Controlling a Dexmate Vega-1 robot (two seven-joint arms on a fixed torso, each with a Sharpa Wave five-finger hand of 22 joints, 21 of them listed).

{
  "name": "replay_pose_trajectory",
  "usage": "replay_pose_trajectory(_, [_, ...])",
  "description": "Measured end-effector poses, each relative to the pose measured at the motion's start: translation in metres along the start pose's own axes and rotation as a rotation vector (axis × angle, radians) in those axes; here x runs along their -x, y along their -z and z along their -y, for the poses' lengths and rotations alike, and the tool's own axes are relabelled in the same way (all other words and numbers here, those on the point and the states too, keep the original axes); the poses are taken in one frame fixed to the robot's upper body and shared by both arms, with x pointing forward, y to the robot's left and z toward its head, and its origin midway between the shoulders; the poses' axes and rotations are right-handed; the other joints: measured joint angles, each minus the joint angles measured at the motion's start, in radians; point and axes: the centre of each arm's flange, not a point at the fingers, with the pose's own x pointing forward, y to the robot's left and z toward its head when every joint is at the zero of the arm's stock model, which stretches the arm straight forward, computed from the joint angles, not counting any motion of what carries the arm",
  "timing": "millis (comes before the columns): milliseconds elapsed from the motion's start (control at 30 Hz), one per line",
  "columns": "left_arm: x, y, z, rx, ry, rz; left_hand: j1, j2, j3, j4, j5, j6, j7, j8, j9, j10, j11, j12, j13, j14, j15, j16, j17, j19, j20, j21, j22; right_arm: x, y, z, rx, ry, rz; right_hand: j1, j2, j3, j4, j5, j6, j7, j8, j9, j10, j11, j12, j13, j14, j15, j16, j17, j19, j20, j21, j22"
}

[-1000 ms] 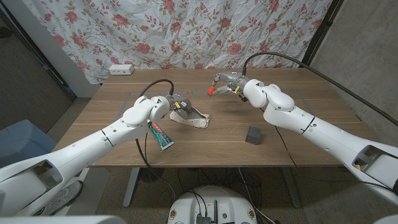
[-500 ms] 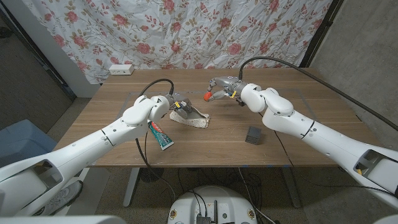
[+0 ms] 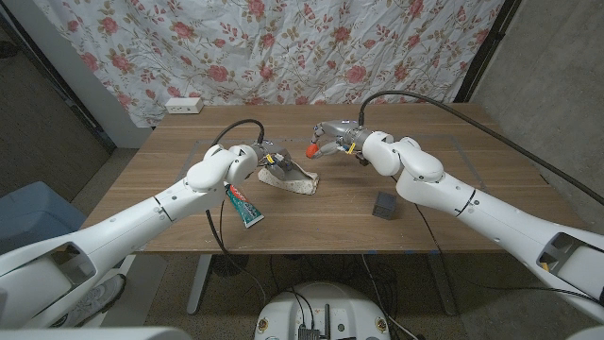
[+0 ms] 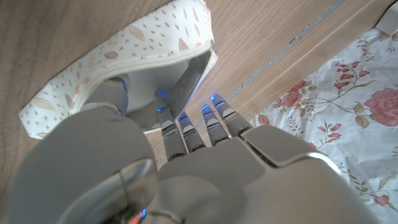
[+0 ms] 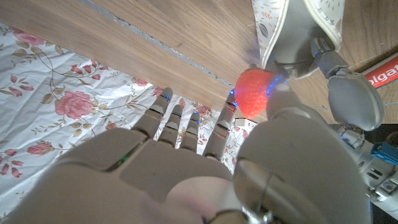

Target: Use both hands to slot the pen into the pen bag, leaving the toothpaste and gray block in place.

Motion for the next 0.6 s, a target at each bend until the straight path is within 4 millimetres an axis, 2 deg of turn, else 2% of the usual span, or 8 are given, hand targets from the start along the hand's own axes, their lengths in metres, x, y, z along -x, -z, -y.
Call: replay_pose_trajectory(600, [0.001, 0.0, 0.001, 0.009, -0.004, 0.005, -0.001, 0.001, -0.003, -0.002, 0.0, 0.0, 0.0, 0.004, 0.0, 0.004, -0.004, 0.0, 0.0, 0.0, 0.0, 0.0, 0.0, 0.0, 0.0, 0.0, 0.0, -0.005, -0.014, -0.012, 0.001, -0.013, 0.036, 0.0, 0.0, -0.004, -0.004, 0.0, 0.01, 0.001, -0.003, 0.001, 0.014, 0.0, 0.0, 0.0, 0.011, 0.003, 0.0, 0.0, 0.007, 0.007, 0.0, 0.0])
